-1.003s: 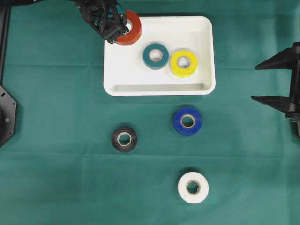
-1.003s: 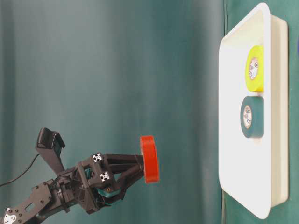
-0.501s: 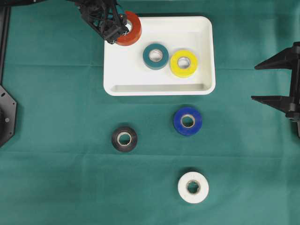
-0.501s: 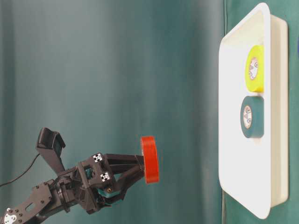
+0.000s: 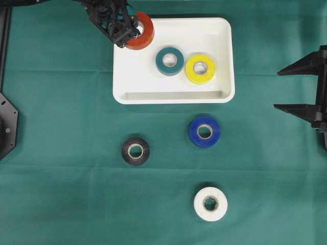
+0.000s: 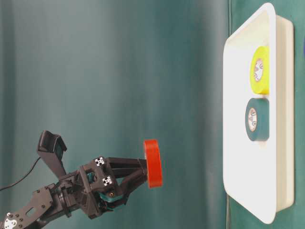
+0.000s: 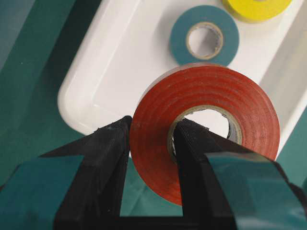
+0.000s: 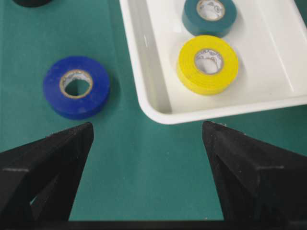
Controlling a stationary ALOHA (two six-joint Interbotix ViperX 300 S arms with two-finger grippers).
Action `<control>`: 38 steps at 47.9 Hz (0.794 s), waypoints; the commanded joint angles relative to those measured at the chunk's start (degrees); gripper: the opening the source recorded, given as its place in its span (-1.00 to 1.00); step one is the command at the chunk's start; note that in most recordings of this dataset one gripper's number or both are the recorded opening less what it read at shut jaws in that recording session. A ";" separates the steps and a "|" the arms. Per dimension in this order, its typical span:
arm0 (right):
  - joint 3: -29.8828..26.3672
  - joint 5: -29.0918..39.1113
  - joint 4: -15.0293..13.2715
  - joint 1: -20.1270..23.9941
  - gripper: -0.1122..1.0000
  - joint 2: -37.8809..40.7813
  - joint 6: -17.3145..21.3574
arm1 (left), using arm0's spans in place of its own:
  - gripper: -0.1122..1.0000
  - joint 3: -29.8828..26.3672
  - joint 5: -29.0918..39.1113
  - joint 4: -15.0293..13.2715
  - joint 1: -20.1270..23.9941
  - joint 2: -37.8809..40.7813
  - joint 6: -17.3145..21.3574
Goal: Pick up the tape from a random location and place it into the white case.
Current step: 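Lower the red roll into the tray and open the left gripper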
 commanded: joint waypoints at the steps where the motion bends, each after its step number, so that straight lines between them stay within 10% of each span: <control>1: -1.67 -0.26 -0.18 -0.09 0.76 0.35 -0.09 | -0.40 -0.79 -0.18 0.18 -0.18 -1.14 -0.09; 38: -1.58 -0.26 -0.18 -0.09 0.76 0.35 -0.18 | -0.40 8.53 -15.21 0.18 -0.09 5.54 -0.18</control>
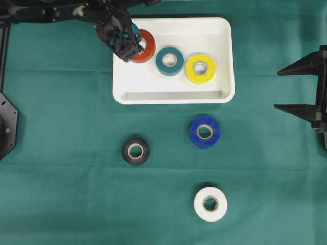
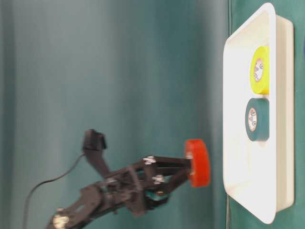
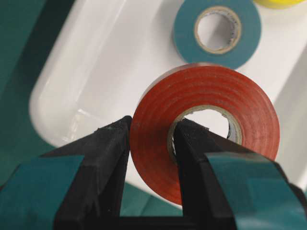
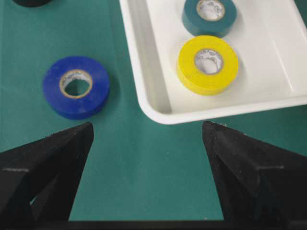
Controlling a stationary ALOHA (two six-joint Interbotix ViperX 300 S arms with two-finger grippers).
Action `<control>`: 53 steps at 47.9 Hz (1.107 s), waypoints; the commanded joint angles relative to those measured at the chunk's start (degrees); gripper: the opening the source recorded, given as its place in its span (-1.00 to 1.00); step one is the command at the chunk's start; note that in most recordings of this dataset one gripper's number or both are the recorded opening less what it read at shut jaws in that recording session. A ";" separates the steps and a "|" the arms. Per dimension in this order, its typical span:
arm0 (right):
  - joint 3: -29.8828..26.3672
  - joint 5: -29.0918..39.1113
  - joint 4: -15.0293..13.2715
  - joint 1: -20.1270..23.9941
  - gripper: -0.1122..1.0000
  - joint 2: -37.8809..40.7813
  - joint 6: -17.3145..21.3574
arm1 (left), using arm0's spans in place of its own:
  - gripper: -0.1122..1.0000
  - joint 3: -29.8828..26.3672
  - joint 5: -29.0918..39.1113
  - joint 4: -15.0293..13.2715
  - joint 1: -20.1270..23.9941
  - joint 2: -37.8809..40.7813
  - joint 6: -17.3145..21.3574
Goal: Pick up the tape from a random location and place it into the white case.
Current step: 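Lower the red roll into the tray and open the left gripper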
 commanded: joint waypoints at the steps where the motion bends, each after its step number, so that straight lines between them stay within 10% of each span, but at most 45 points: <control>1: -1.58 -0.26 -0.18 -0.09 0.76 0.44 -0.09 | -0.40 0.09 -2.72 0.09 0.00 0.18 0.00; 53: -1.58 -0.53 -0.26 -0.09 0.76 0.70 -0.09 | -0.39 3.25 -8.79 0.00 -0.09 6.94 0.35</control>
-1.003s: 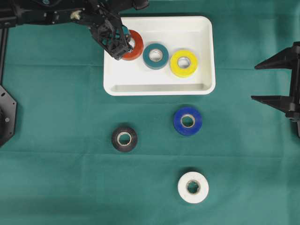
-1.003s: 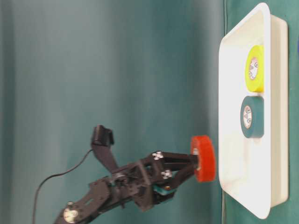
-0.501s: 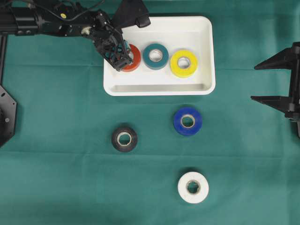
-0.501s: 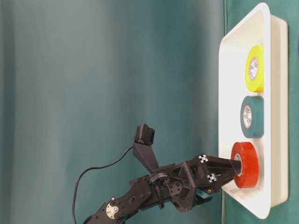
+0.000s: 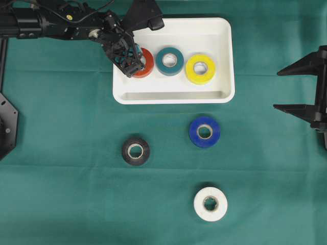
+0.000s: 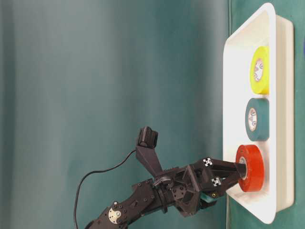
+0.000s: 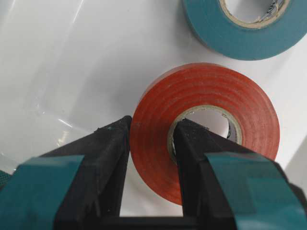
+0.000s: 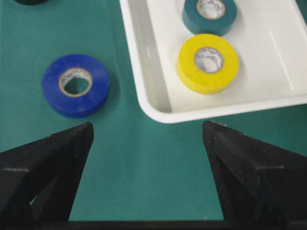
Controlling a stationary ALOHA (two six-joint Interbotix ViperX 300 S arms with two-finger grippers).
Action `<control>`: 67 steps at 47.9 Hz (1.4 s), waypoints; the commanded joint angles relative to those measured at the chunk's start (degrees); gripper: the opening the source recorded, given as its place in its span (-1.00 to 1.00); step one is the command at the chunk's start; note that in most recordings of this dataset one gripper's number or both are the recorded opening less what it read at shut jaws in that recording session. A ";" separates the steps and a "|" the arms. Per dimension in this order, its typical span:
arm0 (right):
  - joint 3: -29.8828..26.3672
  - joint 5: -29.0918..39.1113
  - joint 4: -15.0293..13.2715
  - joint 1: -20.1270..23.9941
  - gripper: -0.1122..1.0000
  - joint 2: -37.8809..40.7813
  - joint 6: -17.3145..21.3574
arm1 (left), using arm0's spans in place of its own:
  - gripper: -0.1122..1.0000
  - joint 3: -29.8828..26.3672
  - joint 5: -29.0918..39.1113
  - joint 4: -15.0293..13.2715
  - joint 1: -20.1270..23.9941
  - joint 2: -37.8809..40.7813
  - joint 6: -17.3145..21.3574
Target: Pick up the tape from a random location and place it into the white case.
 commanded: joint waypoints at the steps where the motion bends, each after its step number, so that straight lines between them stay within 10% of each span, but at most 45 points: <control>1: -1.58 -0.44 -0.18 -0.09 0.76 0.35 -0.09 | -0.38 -1.05 -0.44 0.00 0.00 -0.97 0.00; 15: -1.58 -0.44 -0.09 -0.09 0.76 0.35 -0.09 | 0.88 -0.97 -0.70 0.00 -0.09 -0.97 1.49; 67: -2.02 -0.18 -0.18 -0.09 0.76 0.35 0.00 | 0.81 -4.83 9.32 0.00 -5.63 -14.68 4.04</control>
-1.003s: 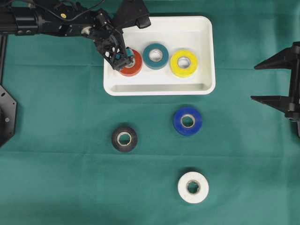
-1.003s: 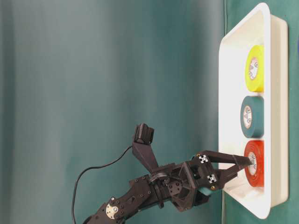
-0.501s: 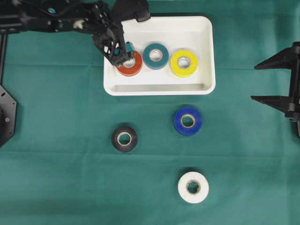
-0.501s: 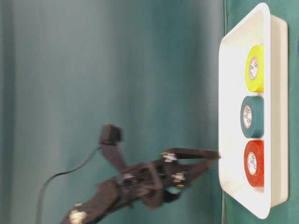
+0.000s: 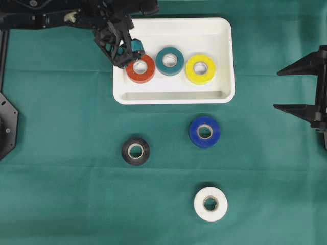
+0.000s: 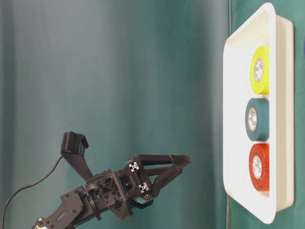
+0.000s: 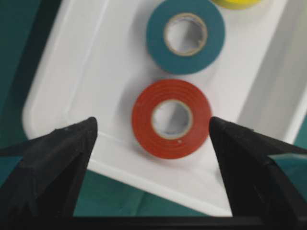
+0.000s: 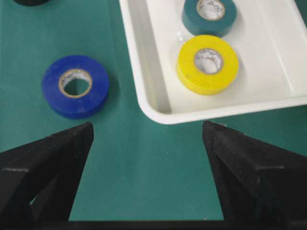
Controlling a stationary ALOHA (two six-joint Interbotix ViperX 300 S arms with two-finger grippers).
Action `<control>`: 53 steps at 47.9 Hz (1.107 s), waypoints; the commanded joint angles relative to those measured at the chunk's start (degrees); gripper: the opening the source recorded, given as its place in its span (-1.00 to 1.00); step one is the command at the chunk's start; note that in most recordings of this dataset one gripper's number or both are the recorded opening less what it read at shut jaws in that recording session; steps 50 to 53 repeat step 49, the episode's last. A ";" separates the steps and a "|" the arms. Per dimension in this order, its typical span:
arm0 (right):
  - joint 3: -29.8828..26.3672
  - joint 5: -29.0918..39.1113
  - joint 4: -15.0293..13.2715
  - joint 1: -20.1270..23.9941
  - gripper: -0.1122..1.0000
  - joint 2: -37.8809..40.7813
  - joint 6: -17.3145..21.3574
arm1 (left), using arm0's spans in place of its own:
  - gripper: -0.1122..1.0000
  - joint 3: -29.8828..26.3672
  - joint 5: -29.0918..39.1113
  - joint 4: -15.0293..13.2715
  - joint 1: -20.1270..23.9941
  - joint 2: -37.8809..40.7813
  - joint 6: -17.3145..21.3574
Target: Pick up the tape from a random location and place it into the white case.
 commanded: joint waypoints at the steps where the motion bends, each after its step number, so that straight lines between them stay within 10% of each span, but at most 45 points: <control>1: -1.76 -0.26 -0.09 -0.09 0.76 0.35 0.00 | 0.81 -0.53 -0.18 0.00 -2.46 -2.20 0.09; 23: -1.93 -0.53 -0.09 -0.09 0.76 0.35 0.00 | 0.81 1.32 -3.87 0.00 -18.02 -5.01 -0.18; 53: -2.64 -0.62 -0.09 -0.09 0.76 0.26 0.09 | 0.81 9.14 -10.90 0.00 -18.81 -16.08 0.00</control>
